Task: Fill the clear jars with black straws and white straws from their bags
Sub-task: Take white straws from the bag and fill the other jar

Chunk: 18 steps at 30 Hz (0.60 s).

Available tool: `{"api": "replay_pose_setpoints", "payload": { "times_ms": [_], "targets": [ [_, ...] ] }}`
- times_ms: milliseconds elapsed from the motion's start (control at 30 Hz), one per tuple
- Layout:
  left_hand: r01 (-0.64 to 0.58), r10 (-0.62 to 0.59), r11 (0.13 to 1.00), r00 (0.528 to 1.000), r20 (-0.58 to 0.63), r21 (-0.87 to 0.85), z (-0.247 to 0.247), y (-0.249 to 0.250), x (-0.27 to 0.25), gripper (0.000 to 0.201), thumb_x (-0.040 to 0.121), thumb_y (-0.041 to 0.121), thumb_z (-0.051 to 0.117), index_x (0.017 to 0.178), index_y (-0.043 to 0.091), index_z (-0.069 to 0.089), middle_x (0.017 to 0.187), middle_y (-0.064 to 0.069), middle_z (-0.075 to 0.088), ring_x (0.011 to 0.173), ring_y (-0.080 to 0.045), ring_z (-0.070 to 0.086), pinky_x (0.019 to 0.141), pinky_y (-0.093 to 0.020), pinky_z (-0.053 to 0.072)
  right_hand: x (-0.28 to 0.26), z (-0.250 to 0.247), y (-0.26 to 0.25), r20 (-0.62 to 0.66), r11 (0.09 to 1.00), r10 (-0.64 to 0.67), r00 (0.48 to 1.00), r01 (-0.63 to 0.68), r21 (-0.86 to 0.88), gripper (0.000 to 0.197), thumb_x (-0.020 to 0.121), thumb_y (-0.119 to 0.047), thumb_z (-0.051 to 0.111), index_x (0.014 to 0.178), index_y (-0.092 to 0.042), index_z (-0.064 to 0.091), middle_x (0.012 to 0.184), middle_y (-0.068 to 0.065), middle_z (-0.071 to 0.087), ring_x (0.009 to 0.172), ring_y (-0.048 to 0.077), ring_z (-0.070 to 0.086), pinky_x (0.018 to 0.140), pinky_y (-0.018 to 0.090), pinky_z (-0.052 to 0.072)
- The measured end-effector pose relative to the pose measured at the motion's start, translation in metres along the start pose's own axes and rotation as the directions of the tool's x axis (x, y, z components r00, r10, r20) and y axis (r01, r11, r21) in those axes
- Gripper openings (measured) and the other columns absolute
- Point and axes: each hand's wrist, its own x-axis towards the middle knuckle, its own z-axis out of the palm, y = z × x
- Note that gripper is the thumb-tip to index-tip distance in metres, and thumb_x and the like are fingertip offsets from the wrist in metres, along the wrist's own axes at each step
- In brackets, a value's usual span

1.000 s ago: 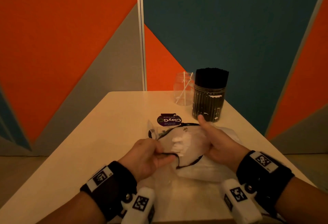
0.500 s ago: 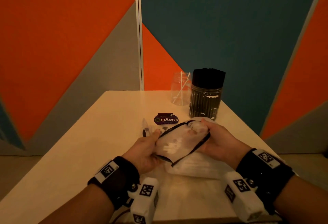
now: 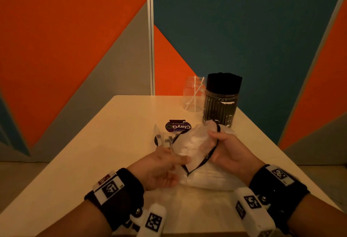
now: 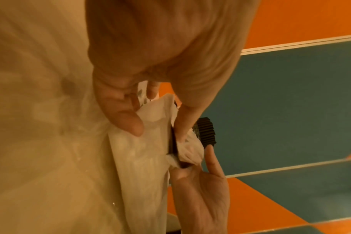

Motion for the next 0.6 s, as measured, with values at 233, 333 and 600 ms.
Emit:
{"api": "replay_pose_setpoints", "payload": {
  "times_ms": [233,333,600],
  "targets": [
    [-0.076,0.093,0.939,0.995,0.033,-0.335,0.014,-0.004,0.000,0.043,0.082,-0.026,0.041,0.092,0.001,0.073,0.086,-0.015,0.075,0.079,-0.031,0.070,0.066,-0.041,0.061,0.001,0.000,0.003,-0.059,0.997,-0.033,0.998,0.037,0.064,0.037,0.097,-0.008,0.047,0.131,-0.006,0.062,0.109,0.016,0.073,0.090,0.026,0.074,0.075,0.041,0.058],
    [-0.119,0.074,0.854,0.991,-0.108,-0.507,0.014,-0.004,0.006,0.036,0.086,-0.023,0.035,0.092,0.000,0.062,0.057,-0.011,0.068,0.054,-0.024,0.066,0.049,-0.034,0.058,0.000,-0.005,0.004,-0.113,0.994,0.027,0.993,-0.014,0.111,0.040,0.104,-0.028,0.045,0.109,-0.005,0.077,0.119,0.016,0.072,0.101,0.028,0.073,0.073,0.041,0.061],
    [-0.038,0.031,0.992,0.998,-0.059,-0.117,-0.003,0.001,0.016,0.015,0.086,0.024,0.065,0.085,0.010,0.065,0.059,-0.008,0.057,0.040,-0.019,0.051,0.039,-0.021,0.038,0.003,-0.011,0.002,-0.160,0.995,0.092,0.983,-0.085,0.047,0.049,0.103,-0.040,0.045,0.133,-0.006,0.061,0.128,0.019,0.067,0.116,0.034,0.066,0.098,0.049,0.053]
  ]
}}
